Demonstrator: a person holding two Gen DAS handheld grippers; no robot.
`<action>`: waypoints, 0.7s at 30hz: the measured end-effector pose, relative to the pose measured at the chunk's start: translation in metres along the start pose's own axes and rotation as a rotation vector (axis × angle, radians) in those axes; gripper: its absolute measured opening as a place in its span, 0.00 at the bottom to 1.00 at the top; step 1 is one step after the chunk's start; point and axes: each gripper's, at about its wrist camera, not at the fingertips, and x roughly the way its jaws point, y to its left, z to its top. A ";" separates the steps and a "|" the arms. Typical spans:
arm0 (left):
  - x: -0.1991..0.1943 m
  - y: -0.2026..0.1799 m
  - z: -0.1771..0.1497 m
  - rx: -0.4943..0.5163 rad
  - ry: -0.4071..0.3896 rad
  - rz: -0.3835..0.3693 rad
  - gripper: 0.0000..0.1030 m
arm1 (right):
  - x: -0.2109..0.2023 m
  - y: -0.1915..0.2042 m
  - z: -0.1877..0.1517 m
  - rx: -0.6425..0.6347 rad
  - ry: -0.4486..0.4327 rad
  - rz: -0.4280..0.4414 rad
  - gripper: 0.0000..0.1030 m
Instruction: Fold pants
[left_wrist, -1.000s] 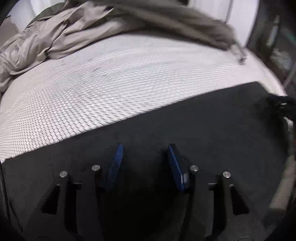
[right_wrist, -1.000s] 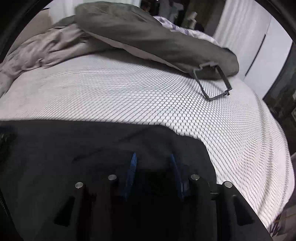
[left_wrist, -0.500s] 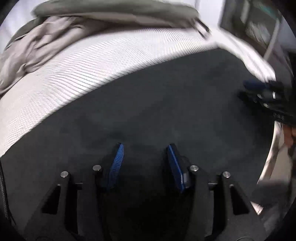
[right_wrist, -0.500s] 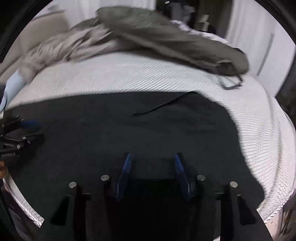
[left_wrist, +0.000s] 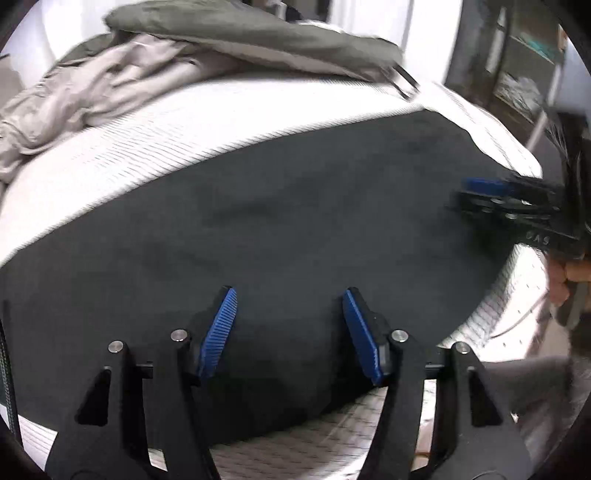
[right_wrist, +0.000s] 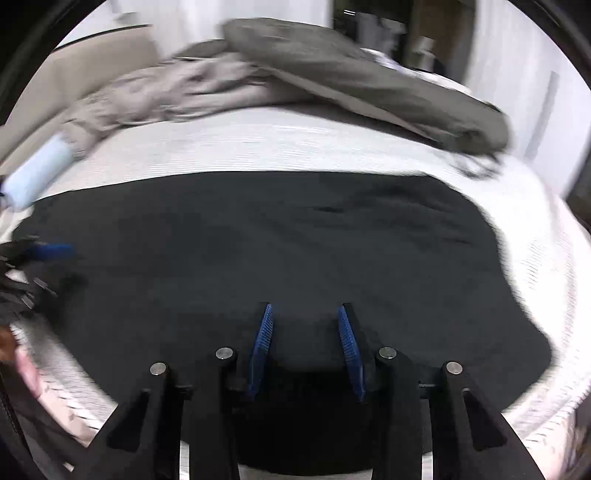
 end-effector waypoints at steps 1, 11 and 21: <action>0.003 -0.007 -0.006 0.036 0.009 0.018 0.56 | 0.002 0.013 -0.001 -0.023 0.004 0.038 0.37; -0.030 0.069 -0.046 -0.071 -0.026 0.092 0.65 | 0.014 -0.072 -0.029 -0.001 0.057 -0.358 0.60; -0.055 0.201 -0.077 -0.299 -0.034 0.261 0.62 | -0.012 -0.039 -0.037 0.141 -0.025 -0.047 0.60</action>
